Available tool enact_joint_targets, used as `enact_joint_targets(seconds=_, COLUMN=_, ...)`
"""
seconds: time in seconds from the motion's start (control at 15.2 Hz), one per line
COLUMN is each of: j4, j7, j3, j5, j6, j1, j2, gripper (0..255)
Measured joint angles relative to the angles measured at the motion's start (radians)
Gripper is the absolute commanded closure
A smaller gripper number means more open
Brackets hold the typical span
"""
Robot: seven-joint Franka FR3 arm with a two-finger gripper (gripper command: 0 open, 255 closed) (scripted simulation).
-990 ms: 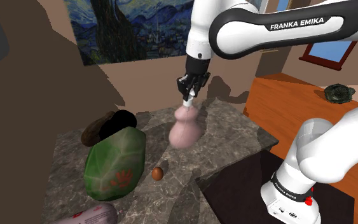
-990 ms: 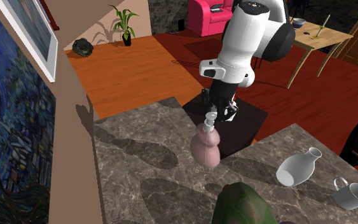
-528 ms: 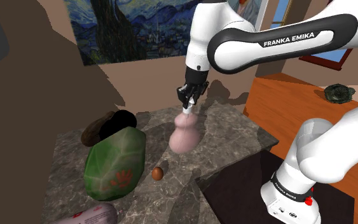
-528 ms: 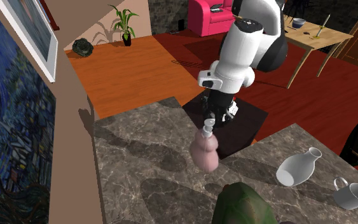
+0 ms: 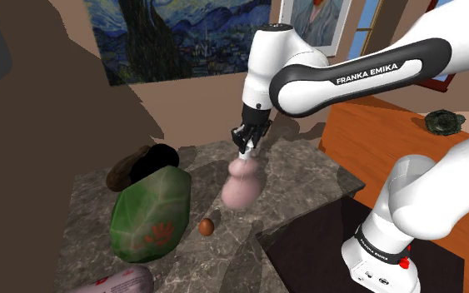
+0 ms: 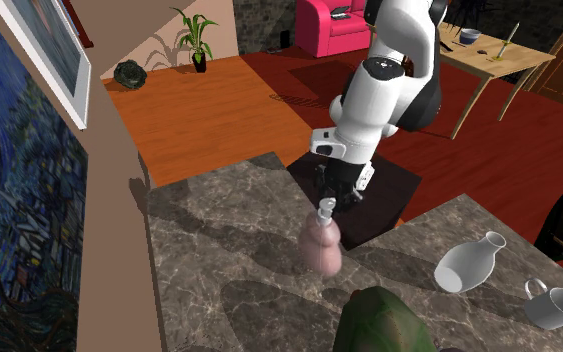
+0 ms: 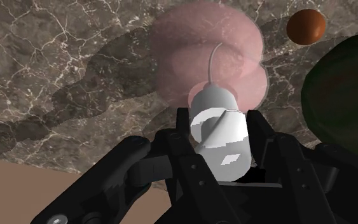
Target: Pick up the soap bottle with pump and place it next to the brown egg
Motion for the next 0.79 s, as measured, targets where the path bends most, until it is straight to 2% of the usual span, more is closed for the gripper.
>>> enact_joint_targets(seconds=0.33, j4=-0.048, j7=0.006, j3=0.005, j5=-0.003, j6=0.066, j1=-0.001, j2=0.018, gripper=255)
enact_joint_targets(seconds=0.73, j4=-0.053, j7=0.007, j3=0.005, j5=-0.003, j6=0.074, j1=-0.001, j2=0.021, gripper=255)
enact_joint_targets(seconds=0.79, j4=-0.053, j7=0.007, j3=0.006, j5=-0.003, j6=0.075, j1=-0.001, j2=0.021, gripper=0)
